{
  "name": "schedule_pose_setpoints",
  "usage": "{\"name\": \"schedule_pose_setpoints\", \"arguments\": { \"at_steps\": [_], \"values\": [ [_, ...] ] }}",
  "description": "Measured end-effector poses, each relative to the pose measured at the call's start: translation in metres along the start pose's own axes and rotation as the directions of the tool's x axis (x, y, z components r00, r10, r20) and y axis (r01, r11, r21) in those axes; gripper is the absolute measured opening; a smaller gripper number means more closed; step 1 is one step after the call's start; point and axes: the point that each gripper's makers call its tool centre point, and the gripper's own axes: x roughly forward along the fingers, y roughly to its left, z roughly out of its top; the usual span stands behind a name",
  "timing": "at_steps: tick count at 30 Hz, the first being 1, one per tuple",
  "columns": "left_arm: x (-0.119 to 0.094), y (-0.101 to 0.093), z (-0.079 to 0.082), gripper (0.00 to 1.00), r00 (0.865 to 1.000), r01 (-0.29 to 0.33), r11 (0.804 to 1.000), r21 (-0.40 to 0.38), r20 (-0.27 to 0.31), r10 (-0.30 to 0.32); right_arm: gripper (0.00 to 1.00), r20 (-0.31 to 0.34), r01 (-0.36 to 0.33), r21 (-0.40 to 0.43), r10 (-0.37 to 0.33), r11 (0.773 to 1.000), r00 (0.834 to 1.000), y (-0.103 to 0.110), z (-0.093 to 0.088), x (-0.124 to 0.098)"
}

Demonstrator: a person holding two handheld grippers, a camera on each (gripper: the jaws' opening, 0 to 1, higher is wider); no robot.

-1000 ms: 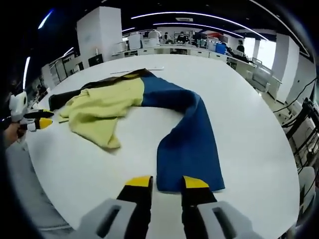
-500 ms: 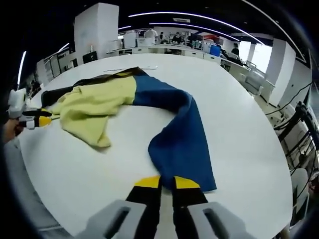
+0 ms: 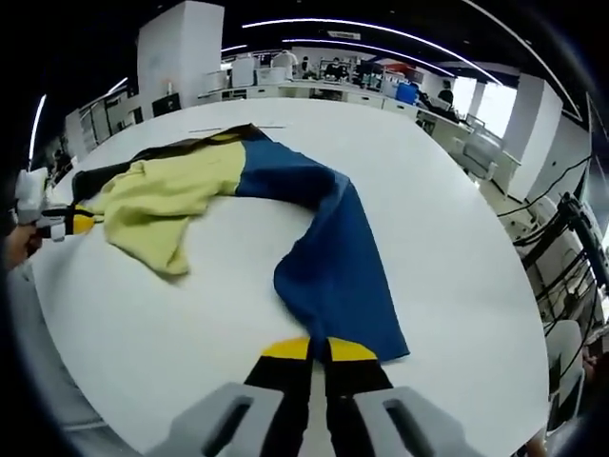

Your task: Fold the garment on the visible template until the final outline fits inside the template.

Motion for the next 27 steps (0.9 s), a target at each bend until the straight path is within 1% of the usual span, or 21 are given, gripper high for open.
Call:
{"name": "schedule_pose_setpoints", "arguments": {
  "at_steps": [3,7,11,13,15,18,20,25,27],
  "values": [
    [0.0,0.002,0.0,0.08,1.0,-0.001,1.0,-0.028,-0.006,0.001,0.0,-0.009,0.028,0.004,-0.028,1.0,1.0,-0.015,-0.001,-0.001],
    [0.0,0.003,0.0,0.03,1.0,0.008,1.0,0.002,-0.014,-0.008,0.0,-0.019,0.066,0.014,-0.066,0.998,0.998,-0.036,-0.001,0.0],
    [-0.002,0.002,-0.001,0.0,1.0,0.021,1.0,-0.006,-0.022,-0.021,0.0,-0.022,0.096,0.026,-0.095,0.995,0.995,-0.054,-0.003,0.001],
    [-0.004,0.001,-0.002,0.0,0.999,0.026,1.0,-0.003,-0.028,-0.027,0.0,-0.028,0.115,0.015,-0.114,0.993,0.993,-0.064,-0.004,0.003],
    [-0.006,-0.001,-0.002,0.0,0.999,0.033,0.999,0.003,-0.032,-0.033,0.0,-0.035,0.134,-0.017,-0.135,0.991,0.99,-0.073,-0.004,0.004],
    [-0.009,-0.002,-0.001,0.0,0.999,0.041,0.999,0.012,-0.036,-0.041,0.0,-0.035,0.144,-0.025,-0.145,0.989,0.989,-0.084,-0.002,0.007],
    [-0.011,-0.003,-0.001,0.0,0.998,0.045,0.999,0.004,-0.037,-0.045,0.0,-0.04,0.15,-0.036,-0.152,0.988,0.988,-0.091,-0.002,0.008],
    [-0.019,-0.007,0.002,0.0,0.998,0.058,0.998,0.005,-0.032,-0.058,0.0,-0.04,0.164,-0.048,-0.166,0.985,0.985,-0.105,0.0,0.012],
    [-0.022,-0.008,0.004,0.0,0.998,0.063,0.998,0.01,-0.031,-0.063,0.0,-0.04,0.167,-0.049,-0.169,0.985,0.985,-0.108,0.001,0.012]
  ]
}}
